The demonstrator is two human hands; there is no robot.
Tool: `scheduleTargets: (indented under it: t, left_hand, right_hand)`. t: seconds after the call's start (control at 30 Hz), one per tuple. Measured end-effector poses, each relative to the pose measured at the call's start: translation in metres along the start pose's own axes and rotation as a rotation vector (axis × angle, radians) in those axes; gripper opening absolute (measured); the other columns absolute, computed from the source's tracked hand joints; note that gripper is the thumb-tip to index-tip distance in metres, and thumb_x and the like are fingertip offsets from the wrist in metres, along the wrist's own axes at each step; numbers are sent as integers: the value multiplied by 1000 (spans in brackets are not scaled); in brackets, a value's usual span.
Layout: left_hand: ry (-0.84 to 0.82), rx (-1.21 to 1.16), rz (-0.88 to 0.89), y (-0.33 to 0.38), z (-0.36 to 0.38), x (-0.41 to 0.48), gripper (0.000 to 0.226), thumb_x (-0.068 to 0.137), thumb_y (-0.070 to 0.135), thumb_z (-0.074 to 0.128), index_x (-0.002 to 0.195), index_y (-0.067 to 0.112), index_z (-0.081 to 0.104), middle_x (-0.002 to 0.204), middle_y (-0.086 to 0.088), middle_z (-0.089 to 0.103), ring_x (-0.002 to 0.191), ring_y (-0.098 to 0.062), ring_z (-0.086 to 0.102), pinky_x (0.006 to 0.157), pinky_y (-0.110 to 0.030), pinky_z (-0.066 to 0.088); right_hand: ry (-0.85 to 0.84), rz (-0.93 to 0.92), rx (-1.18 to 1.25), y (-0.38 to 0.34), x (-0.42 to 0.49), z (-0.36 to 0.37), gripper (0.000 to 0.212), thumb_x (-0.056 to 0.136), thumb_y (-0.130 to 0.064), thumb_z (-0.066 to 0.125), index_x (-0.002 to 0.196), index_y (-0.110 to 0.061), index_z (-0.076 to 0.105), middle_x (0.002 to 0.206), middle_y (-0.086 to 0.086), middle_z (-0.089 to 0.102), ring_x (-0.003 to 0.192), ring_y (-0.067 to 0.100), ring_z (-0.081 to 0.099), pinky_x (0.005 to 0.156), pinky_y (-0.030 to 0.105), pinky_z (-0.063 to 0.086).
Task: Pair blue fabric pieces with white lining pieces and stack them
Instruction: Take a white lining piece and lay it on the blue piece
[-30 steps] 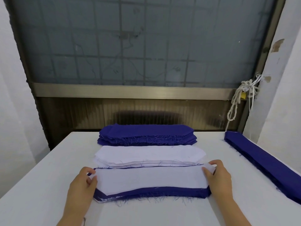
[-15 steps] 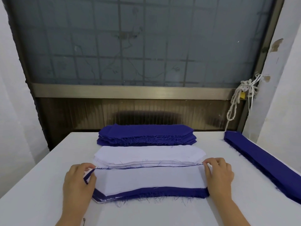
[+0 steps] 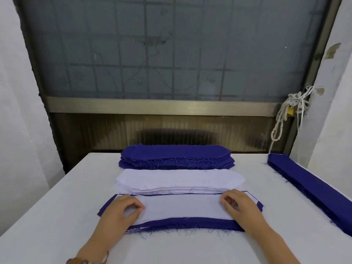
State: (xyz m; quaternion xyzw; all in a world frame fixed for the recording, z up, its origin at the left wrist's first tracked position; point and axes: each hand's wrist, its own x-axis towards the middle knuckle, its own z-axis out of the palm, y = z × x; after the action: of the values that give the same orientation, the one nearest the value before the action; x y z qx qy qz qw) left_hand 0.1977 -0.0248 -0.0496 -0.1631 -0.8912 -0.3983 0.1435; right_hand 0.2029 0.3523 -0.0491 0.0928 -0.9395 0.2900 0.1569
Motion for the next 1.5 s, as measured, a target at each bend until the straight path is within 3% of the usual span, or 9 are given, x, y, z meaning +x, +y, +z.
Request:
scheduleTargets:
  t: [0.3,0.5,0.67,0.83,1.0,1.1,1.27,1.4,1.5]
  left_hand:
    - [-109,216,11,16,0,21,19,80,22,74,72,32,60,81,14,59,84,-3,54,78,-19,45]
    - [-165,413,-8,20,10,34,23,87,45,61,74,27,53,78,13,53,81,-2,45,67,-15,39]
    - [-200,467,-115,25,7,65,25,88,43,57,69,29,51,74,10,58,68,-4,51,57,-15,36]
    - [30,457,-27,34,16,118,7,93,31,55,89,32,61,88,13,59,83,-6,54,73,-20,48]
    - [153,457,31,28,33,178,21,96,22,54,116,27,61,106,10,58,100,-9,50,87,-26,45]
    - [150,396,-9,21,49,205,23,98,21,51,120,24,58,108,7,56,102,-10,49,89,-26,46]
    - [124,379,-21,6,71,230,6,98,27,52,96,23,57,90,7,50,85,-7,45,72,-17,37]
    - [92,333,-81,-1,67,251,20,95,33,57,82,19,60,67,5,53,63,-8,49,62,-22,37]
    - [51,300,-119,-4,64,262,28,96,36,55,79,16,64,68,0,61,66,-11,57,68,-26,47]
  right_hand:
    - [-179,71,-222,-21,18,-5,17,91,-40,56,79,-30,49,77,-9,51,73,8,45,63,19,37]
    - [-169,123,-365,-23,27,2,25,93,-35,47,70,-30,38,80,-8,53,72,10,48,61,21,38]
    - [-115,140,-429,-26,55,-1,28,95,-36,45,70,-24,46,72,-5,53,63,10,48,52,18,32]
    - [36,-23,-261,-38,107,4,4,96,-24,52,96,-24,57,93,-7,58,83,8,53,70,14,43]
    - [69,-112,-205,-54,162,31,31,98,-18,51,129,-23,52,126,-8,50,113,10,46,97,21,42]
    - [-4,-111,-203,-62,189,54,33,101,-20,44,134,-22,49,133,-4,48,118,13,44,101,26,39]
    - [-49,-26,-241,-65,230,72,25,103,-29,41,116,-16,58,119,2,55,106,16,51,91,28,45]
    - [-135,39,-168,-62,252,69,28,101,-36,45,101,-14,62,103,6,65,92,22,60,82,35,49]
    - [-134,48,-189,-60,262,73,23,96,-39,54,104,-18,55,96,4,66,87,21,61,78,35,52]
